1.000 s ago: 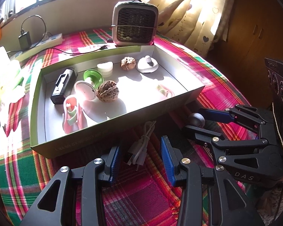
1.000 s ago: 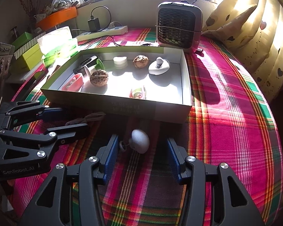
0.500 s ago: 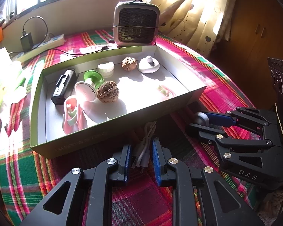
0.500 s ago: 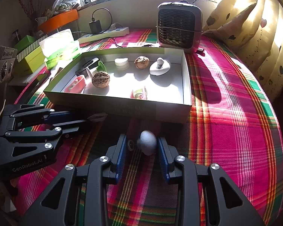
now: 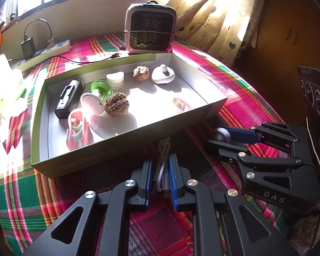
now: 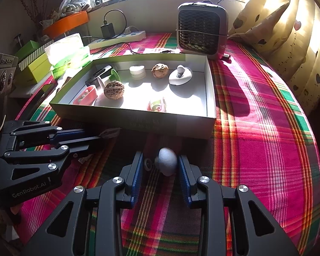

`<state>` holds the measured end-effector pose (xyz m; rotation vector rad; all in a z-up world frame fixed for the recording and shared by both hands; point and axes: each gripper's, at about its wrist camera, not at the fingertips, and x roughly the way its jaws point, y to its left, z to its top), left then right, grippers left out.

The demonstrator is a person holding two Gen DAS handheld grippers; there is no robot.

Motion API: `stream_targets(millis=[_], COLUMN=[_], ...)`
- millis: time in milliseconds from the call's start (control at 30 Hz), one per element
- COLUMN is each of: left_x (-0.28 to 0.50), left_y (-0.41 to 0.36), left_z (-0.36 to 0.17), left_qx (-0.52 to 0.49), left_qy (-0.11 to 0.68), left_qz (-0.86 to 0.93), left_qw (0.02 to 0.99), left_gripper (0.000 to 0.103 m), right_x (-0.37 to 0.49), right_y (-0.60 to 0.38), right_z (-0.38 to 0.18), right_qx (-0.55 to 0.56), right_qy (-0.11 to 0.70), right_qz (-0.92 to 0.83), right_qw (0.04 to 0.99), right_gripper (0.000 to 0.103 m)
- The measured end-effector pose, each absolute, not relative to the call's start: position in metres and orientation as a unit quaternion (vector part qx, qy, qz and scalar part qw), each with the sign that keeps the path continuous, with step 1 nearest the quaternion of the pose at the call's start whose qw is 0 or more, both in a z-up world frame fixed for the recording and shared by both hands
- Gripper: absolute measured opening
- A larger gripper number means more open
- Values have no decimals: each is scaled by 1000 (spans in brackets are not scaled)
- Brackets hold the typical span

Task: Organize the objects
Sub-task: 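Grasp the white cable with the left tool while the right tool grasps the white mushroom-shaped knob, then carry the white cable with the left tool while the right tool carries the white knob into the box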

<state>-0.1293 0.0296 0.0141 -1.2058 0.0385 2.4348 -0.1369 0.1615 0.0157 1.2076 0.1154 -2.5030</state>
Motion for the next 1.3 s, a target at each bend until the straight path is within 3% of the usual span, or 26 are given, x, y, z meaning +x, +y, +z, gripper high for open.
stream_targets(millis=[333, 833, 1300], left_x=[-126, -128, -126], left_y=[31, 14, 14], left_z=[14, 17, 25], left_qx=[-434, -436, -426], left_qy=[11, -57, -48], left_qz=[874, 865, 874], left_qw=[218, 240, 230], left_gripper=[12, 12, 12], right_x=[-136, -134, -130], right_y=[163, 166, 164], right_z=[16, 17, 21], right_qx=[427, 424, 418], right_qy=[41, 35, 36], right_qz=[-886, -888, -890], right_qw=[179, 177, 180], right_gripper=[33, 33, 33])
